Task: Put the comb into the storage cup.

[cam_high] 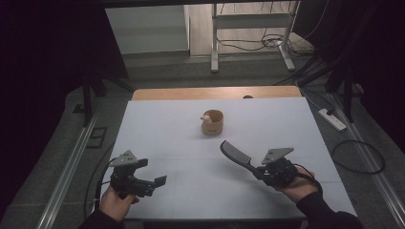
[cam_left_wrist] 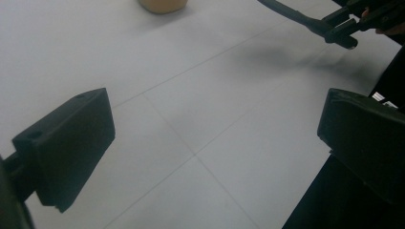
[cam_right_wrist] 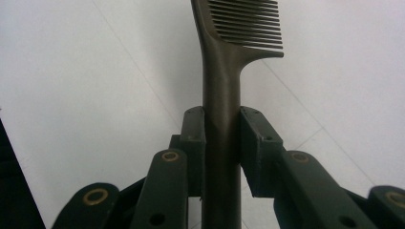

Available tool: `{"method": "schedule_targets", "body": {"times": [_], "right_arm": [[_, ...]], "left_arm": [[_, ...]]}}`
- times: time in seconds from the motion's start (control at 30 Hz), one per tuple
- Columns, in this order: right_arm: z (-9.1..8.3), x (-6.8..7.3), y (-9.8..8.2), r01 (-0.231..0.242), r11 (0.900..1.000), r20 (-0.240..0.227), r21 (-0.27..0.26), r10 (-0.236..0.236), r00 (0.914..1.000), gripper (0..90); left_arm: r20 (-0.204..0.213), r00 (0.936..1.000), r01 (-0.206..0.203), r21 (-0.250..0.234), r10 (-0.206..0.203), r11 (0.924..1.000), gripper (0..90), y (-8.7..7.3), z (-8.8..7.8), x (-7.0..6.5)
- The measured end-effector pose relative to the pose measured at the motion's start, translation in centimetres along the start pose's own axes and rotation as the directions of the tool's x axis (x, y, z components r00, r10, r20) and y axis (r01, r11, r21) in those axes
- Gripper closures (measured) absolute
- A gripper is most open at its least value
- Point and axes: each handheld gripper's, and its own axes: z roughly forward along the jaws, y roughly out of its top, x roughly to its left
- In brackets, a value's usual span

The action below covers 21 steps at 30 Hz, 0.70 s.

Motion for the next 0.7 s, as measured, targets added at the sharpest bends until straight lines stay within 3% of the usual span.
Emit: {"method": "schedule_targets", "body": {"times": [0.7], "right_arm": [[-1.5, 0.7, 0.3, 0.038, 0.995, 0.035, -0.089, -0.035, 0.9988, 72.7]], "left_arm": [[0.087, 0.9961, -0.015, 0.032, 0.012, 0.9994, 0.0, 3.8, 2.7, 0.0]]}}
